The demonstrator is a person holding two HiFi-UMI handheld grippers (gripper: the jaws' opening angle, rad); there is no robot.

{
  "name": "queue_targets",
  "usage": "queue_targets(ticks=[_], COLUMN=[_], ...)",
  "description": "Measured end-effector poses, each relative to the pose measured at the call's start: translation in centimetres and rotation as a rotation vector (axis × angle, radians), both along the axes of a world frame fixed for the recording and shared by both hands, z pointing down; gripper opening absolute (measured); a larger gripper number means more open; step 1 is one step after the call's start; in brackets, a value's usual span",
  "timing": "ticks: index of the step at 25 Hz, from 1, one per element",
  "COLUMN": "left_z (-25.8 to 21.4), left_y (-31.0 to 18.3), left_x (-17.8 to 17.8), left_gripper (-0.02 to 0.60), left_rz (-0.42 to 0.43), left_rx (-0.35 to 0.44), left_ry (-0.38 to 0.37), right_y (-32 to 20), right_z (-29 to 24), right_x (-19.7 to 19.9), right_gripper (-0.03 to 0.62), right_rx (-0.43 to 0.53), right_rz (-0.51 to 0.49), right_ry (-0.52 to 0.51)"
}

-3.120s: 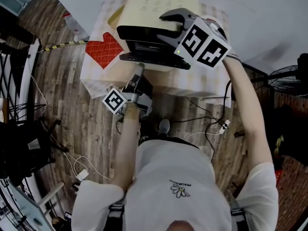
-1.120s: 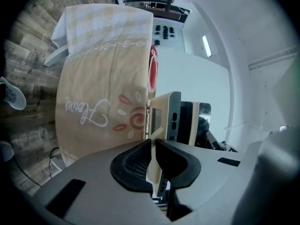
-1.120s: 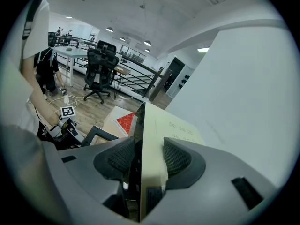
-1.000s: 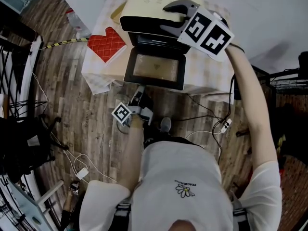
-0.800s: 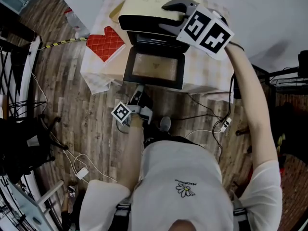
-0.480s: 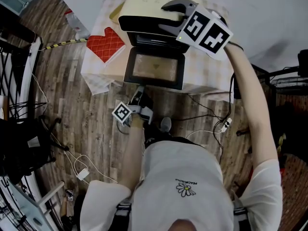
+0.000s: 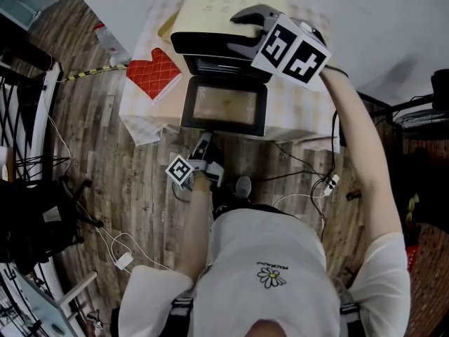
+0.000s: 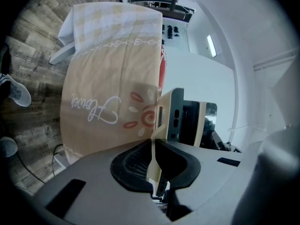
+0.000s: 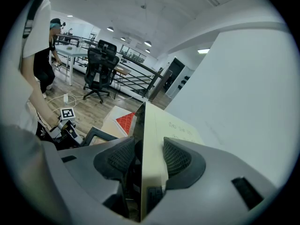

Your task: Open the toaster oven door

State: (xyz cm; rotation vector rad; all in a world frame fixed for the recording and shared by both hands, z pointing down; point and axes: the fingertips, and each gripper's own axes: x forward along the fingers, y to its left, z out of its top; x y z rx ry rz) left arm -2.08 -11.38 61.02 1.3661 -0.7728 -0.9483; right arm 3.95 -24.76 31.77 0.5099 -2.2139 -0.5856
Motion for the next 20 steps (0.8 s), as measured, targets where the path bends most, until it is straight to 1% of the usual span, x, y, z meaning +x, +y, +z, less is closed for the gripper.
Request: queue_targets(ticks=[3,6,7,9,12,15,17,20], left_z=[0.2,0.5,0.8,1.3,1.7,1.2,-0.5,-4.5], left_y=[0.3,0.6,0.7,1.1,1.4,1.2,0.6,-1.3], left_x=[0.3,-0.1,-0.5,-1.9,-4.8,-8.4,-10.7,-13.4], left_gripper=[0.034,0.034,0.034,0.034,0.034,0.034,0.034,0.034], left_rz=[0.004,-0.016,-0.031,-0.074,-0.145,-0.216,-0.243,-0.265], left_rx=[-0.005,-0.028,-0.042,-0.073,-0.114,-0.161,-0.149,-0.081], left_ry=[0.000,0.003,-0.009,-0.063,-0.171,-0.329,-0.445,-0.616], right_y=[0.1,0.0,0.0,0.2,0.2,0.2,0.2,0.1], right_z=[0.0,0.0,0.0,0.0,-0.1,0.0,0.0,-0.1], right_x=[0.1,0.1,0.1,0.1,0.0,0.1,0.1,0.3], right_gripper=[0.190,0.189,0.190,0.189,0.190,0.189,0.190,0.189], right_rx=[0.002,0.009,0.016,0.033,0.042,0.023,0.005,-0.013], right_rz=[-0.001,0.002,0.003,0.004,0.000,0.002,0.002,-0.001], right_ry=[0.000,0.002,0.002,0.004,0.007,0.004,0.001,0.015])
